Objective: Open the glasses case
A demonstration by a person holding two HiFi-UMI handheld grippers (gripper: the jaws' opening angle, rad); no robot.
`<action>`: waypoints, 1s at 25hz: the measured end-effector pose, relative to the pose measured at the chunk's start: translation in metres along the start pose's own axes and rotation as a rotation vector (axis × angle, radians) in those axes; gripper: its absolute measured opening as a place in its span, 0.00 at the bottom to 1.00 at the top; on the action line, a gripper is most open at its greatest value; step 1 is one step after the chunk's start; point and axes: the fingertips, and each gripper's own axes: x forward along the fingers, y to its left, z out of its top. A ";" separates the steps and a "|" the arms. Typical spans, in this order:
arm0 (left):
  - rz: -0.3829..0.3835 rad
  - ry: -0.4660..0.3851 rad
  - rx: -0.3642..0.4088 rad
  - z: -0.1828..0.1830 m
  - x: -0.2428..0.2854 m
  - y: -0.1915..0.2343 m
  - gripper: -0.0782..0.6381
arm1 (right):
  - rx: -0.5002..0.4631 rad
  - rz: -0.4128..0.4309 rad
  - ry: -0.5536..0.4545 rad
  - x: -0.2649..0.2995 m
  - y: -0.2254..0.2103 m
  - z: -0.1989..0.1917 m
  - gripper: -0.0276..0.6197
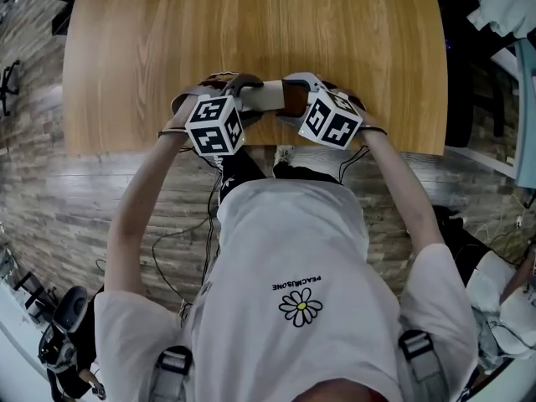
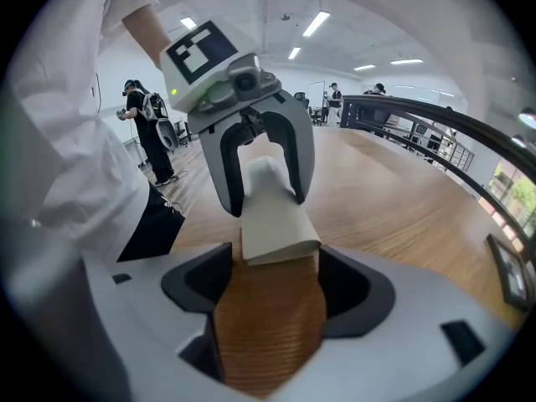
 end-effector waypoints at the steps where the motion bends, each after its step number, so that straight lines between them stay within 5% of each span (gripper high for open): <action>1: -0.039 -0.027 -0.043 0.001 -0.002 0.000 0.50 | -0.004 0.002 -0.001 0.000 0.000 0.000 0.52; 6: -0.138 -0.135 -0.214 0.005 -0.010 0.000 0.49 | 0.037 -0.003 -0.031 0.000 -0.002 0.005 0.51; 11: -0.150 -0.156 -0.201 0.008 -0.013 0.001 0.49 | 0.160 0.023 -0.089 -0.005 -0.009 0.011 0.54; 17: -0.229 -0.131 -0.158 0.011 -0.009 -0.009 0.49 | 0.106 0.088 -0.080 -0.003 0.006 0.010 0.52; 25: -0.384 -0.157 -0.288 0.012 -0.009 -0.011 0.48 | 0.040 0.073 -0.071 -0.004 0.013 0.006 0.50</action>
